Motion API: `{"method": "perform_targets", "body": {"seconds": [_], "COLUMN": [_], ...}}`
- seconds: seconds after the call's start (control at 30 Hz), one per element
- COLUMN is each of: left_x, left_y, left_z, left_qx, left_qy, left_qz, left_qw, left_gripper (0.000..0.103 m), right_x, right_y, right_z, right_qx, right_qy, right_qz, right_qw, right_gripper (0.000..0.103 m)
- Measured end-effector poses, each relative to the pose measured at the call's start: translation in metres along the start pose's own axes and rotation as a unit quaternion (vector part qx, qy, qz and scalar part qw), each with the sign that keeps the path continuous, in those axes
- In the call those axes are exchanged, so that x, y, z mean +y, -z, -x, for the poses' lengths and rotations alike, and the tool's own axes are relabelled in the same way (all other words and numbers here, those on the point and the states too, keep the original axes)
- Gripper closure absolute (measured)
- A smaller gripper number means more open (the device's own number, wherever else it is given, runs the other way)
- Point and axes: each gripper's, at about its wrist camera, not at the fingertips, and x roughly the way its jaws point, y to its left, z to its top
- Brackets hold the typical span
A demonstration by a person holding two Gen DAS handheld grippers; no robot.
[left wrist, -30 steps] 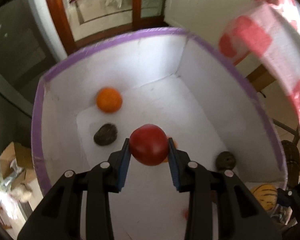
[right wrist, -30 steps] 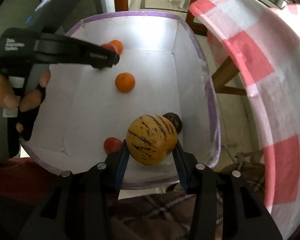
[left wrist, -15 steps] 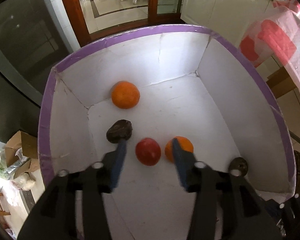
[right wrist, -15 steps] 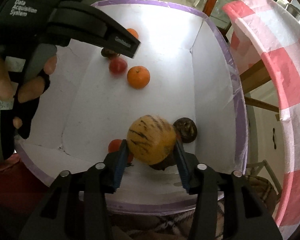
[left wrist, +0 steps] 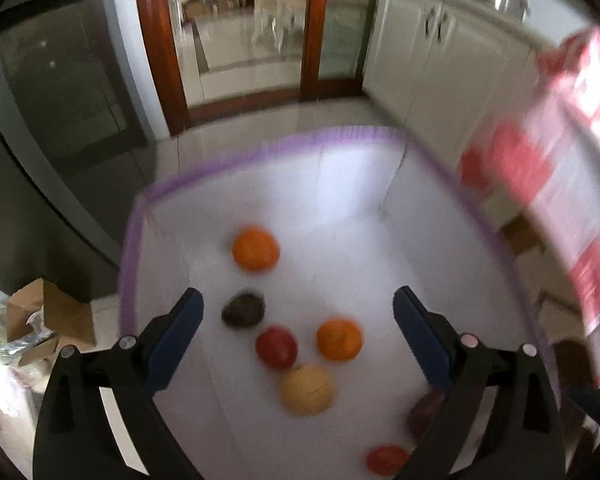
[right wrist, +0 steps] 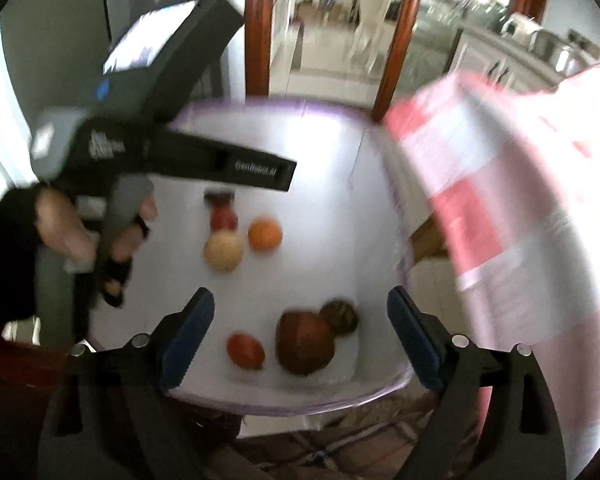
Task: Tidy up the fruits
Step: 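Move both tools back over the fruit cluster on the table, then grasp the second yellow striped melon with the right gripper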
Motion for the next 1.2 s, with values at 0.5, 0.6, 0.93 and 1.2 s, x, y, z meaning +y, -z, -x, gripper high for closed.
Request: {"method": "perform_targets", "body": {"seconds": [0.5, 0.6, 0.93, 1.2], "left_x": [-0.196, -0.278, -0.489, -0.527], "left_y": [-0.083, -0.078, -0.047, -0.06], "left_z": [0.13, 0.127, 0.059, 0.033], "left_qx": [-0.195, -0.159, -0.007, 0.034], "left_qy": [0.182, 0.226, 0.29, 0.333], "left_qz": [-0.111, -0.172, -0.32, -0.282], "left_qw": [0.9575, 0.9454, 0.9017, 0.8992], "left_gripper": [0.002, 0.002, 0.002, 0.002], "right_x": [-0.156, -0.204, -0.357, -0.466], "right_y": [0.017, 0.046, 0.132, 0.19], "right_z": [0.19, 0.21, 0.219, 0.215], "right_qx": [-0.259, -0.261, -0.191, -0.17], "right_qy": [0.2, 0.263, 0.319, 0.317], "right_qz": [-0.235, -0.303, -0.445, -0.547], "right_qw": [0.915, 0.878, 0.815, 0.756], "right_gripper": [0.016, 0.016, 0.016, 0.016]}}
